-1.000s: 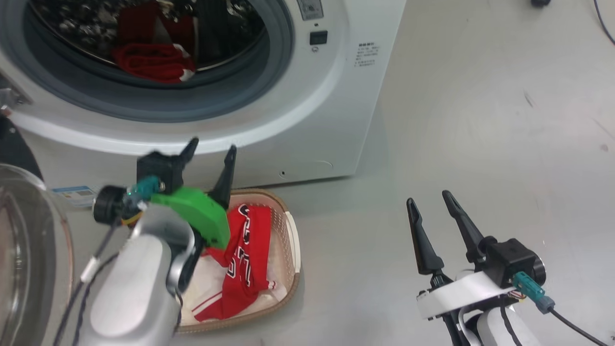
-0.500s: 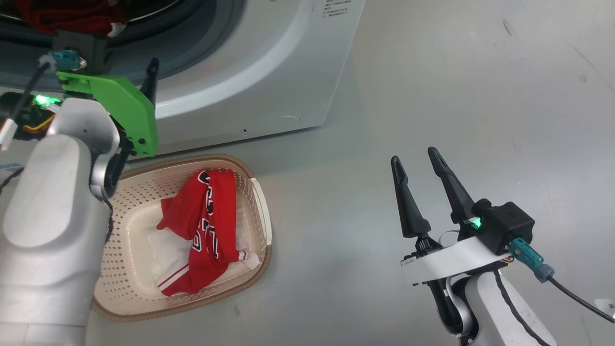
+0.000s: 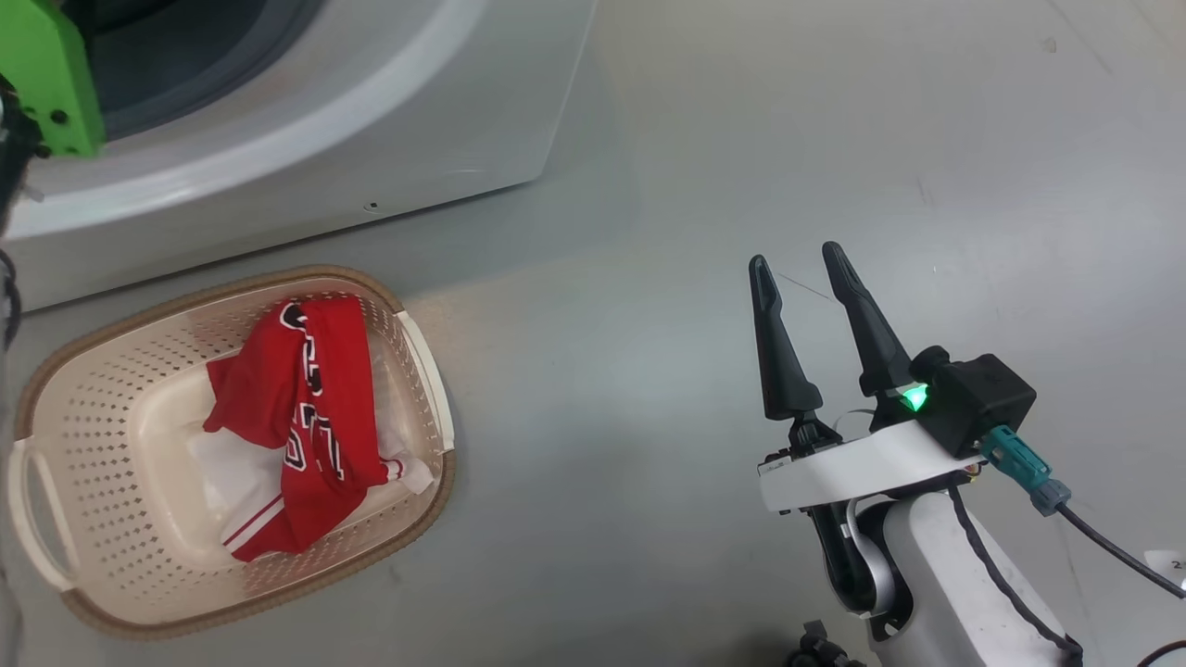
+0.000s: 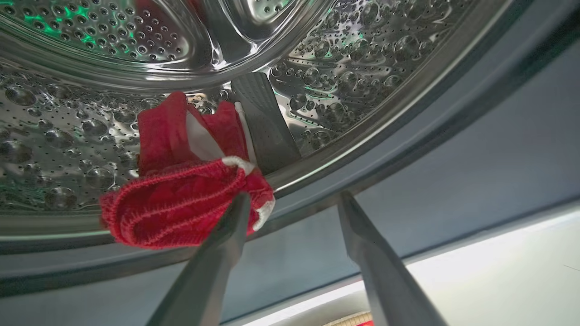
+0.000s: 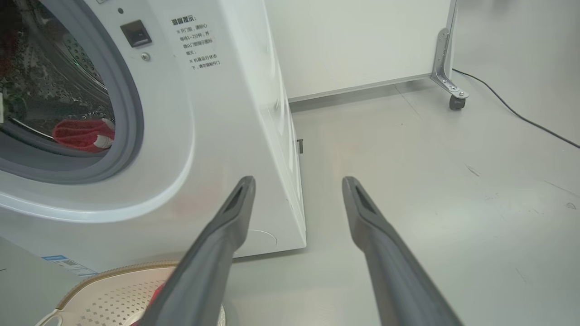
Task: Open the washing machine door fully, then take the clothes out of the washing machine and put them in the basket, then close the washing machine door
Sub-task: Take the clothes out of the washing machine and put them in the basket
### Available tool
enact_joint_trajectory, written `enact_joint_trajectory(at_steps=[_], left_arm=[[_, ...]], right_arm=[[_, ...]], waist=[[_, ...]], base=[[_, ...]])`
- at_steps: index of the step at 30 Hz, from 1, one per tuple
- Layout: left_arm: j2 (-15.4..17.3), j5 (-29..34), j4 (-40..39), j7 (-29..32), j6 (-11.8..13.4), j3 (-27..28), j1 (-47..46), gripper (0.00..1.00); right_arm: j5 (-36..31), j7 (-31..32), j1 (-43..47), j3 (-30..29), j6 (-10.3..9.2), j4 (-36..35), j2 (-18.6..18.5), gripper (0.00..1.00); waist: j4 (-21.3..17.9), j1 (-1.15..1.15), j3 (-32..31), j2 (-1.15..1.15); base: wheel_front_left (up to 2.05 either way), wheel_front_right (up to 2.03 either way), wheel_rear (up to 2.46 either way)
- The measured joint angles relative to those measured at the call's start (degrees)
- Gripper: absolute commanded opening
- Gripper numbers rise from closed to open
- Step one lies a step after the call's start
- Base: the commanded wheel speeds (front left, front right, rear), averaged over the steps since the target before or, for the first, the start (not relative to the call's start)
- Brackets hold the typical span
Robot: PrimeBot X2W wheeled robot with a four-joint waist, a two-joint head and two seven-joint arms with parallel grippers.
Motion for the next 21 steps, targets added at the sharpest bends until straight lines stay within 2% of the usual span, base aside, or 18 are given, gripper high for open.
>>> enact_joint_trajectory(at_steps=[11, 21], left_arm=[[3.99, 0.01, 3.00, 5.92, -0.57, 1.26, -6.33, 1.00], [7.22, 1.54, 6.28, 8.54, -0.48, 1.35, -8.56, 1.00]], right_arm=[[1.96, 0.00, -2.57, 1.40, -0.83, -0.86, 0.02, 1.00], [2.46, 0.00, -4.24, 1.88, -1.25, -0.91, 0.03, 1.00]], waist=[[-3.80, 0.00, 4.63, 0.00], [-6.01, 0.00, 7.03, 0.00]], base=[[0.00, 0.00, 0.00], [0.00, 0.00, 0.00]])
